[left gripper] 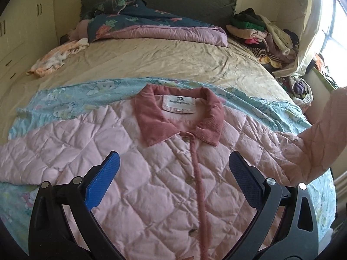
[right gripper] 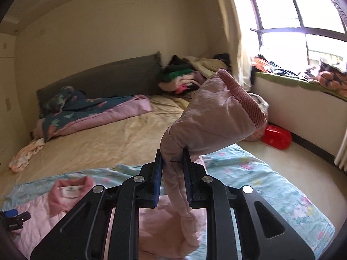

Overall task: Fold large clothes
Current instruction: 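Carry the sleeve across the jacket front with the right gripper, release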

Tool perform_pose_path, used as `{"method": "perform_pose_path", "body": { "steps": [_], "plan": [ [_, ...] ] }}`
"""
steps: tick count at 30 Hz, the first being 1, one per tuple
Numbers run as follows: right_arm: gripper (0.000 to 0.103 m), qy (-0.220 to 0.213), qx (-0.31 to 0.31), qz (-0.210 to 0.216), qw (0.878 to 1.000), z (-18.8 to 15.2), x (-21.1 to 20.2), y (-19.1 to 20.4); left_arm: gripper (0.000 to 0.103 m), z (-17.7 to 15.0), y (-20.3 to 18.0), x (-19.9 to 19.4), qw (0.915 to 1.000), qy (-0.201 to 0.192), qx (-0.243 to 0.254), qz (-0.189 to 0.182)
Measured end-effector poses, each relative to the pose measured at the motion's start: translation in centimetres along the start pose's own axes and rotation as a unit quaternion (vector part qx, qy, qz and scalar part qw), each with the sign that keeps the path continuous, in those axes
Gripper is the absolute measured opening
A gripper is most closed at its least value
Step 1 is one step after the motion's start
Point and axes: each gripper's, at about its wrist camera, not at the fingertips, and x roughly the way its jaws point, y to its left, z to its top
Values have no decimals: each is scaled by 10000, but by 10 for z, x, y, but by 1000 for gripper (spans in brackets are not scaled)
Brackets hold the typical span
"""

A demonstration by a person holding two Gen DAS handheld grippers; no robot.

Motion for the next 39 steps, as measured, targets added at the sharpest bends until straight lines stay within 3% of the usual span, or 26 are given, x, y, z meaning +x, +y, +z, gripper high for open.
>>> {"method": "perform_pose_path", "body": {
  "steps": [21,31,39],
  "plan": [
    [16,142,-743,1153,9904,-19,10,164,95,17,93,-17,9972,-137,-604,-425],
    [16,403,-1106,1612,9799,-60,24,235,95,13,124,-8,9929,-96,-1014,-611],
    [15,805,-1532,1970,9650,-113,30,285,95,6,140,-4,9910,-41,-1163,-661]
  ]
}}
